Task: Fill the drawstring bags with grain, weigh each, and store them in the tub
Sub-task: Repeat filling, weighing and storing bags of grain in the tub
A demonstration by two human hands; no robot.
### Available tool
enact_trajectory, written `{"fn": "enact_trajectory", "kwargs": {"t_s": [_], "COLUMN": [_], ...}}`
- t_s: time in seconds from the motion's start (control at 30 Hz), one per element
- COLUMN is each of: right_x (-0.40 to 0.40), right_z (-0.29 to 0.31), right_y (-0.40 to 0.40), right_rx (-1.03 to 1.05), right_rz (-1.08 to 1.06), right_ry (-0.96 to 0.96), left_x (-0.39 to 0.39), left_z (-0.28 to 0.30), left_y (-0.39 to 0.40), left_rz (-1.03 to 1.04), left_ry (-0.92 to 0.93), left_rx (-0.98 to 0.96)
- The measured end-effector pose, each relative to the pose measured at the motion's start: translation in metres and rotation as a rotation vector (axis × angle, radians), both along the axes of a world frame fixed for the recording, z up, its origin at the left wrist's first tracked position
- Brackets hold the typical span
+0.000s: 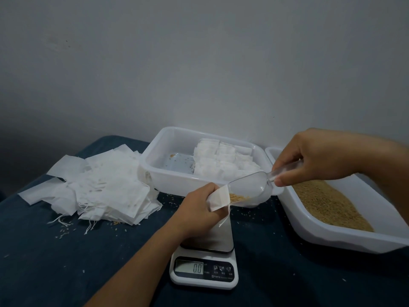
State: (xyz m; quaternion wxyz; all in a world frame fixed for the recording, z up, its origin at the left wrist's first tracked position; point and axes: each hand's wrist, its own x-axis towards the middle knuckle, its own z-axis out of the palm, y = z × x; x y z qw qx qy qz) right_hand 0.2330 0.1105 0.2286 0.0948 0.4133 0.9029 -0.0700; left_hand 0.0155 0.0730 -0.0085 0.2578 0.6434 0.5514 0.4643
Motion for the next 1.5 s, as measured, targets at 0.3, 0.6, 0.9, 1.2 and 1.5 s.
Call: {"fn": "enact_trajectory", "kwargs": {"t_s": [0.3, 0.6, 0.9, 1.2, 1.5], "right_x": [-0.011, 0.041, -0.019, -0.032, -0.028], "right_z": [0.021, -0.034, -0.178, -0.184, -0.188], "right_y": [-0.010, 0.005, 0.006, 0.006, 0.011], "right_rx": [0.371, 0.404, -0.394, -0.373, -0.164], "right_rz": [0.049, -0.201, -0.125, -0.010, -0.107], "right_ry": [-0.107, 0.251, 1.078, 1.365, 1.394], "left_x": [-0.002, -0.002, 0.001, 0.002, 0.007], "left_z": [-0.001, 0.008, 0.020, 0.020, 0.020], "left_y": [0.001, 0.000, -0.012, -0.016, -0.010], "left_rz": [-0.010, -0.024, -0.456, -0.646, -0.282], "left_ry": [-0.088, -0.369, -0.682, -0.815, -0.868], "left_rx": [-0.020, -0.112, -0.316, -0.417, -0.336]}}
